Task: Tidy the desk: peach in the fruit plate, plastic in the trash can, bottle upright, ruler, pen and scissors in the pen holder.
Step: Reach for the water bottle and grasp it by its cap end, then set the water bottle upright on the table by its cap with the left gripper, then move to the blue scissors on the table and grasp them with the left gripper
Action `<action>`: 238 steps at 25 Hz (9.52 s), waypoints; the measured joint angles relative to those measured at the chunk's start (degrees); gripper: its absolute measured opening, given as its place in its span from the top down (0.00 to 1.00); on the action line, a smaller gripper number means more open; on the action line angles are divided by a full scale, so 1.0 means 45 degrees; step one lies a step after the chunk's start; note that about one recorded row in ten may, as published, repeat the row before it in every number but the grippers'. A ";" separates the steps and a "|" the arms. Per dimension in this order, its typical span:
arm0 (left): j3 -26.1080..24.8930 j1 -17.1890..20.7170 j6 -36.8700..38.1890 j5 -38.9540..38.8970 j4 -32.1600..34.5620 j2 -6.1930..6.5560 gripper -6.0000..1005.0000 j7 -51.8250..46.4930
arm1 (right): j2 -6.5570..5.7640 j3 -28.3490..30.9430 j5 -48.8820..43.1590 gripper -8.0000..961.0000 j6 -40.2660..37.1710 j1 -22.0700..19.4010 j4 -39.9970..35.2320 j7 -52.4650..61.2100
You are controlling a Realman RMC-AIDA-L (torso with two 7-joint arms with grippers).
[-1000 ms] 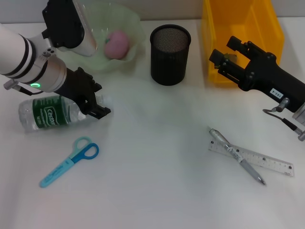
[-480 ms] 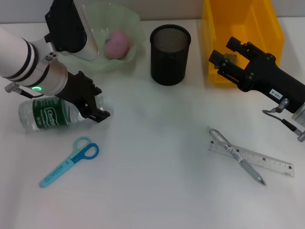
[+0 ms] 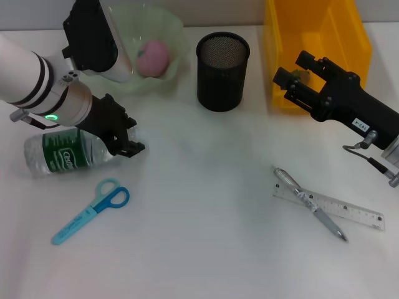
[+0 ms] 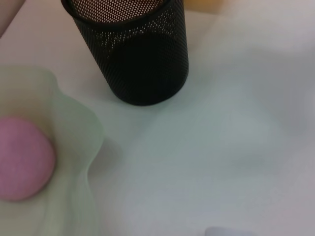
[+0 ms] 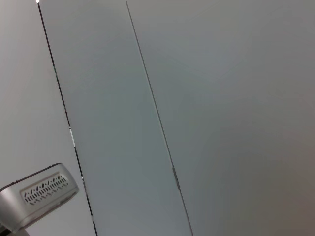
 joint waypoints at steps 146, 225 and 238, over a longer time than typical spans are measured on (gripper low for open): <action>-0.6786 0.5476 0.5263 -1.0154 -0.2625 0.0587 0.22 0.6945 | -0.0051 -0.0108 -0.0002 0.25 -0.0093 0.0758 -0.0029 0.0421; -0.0494 0.2623 0.4630 0.0465 0.3322 0.0027 0.22 -0.5746 | -0.0052 0.0168 0.0138 0.25 0.1674 0.1465 -0.0279 0.0282; 0.0178 0.2710 0.4639 0.0714 0.3885 0.0028 0.23 -0.6188 | -0.0052 0.0333 0.0136 0.25 0.1682 0.1506 -0.0247 0.0282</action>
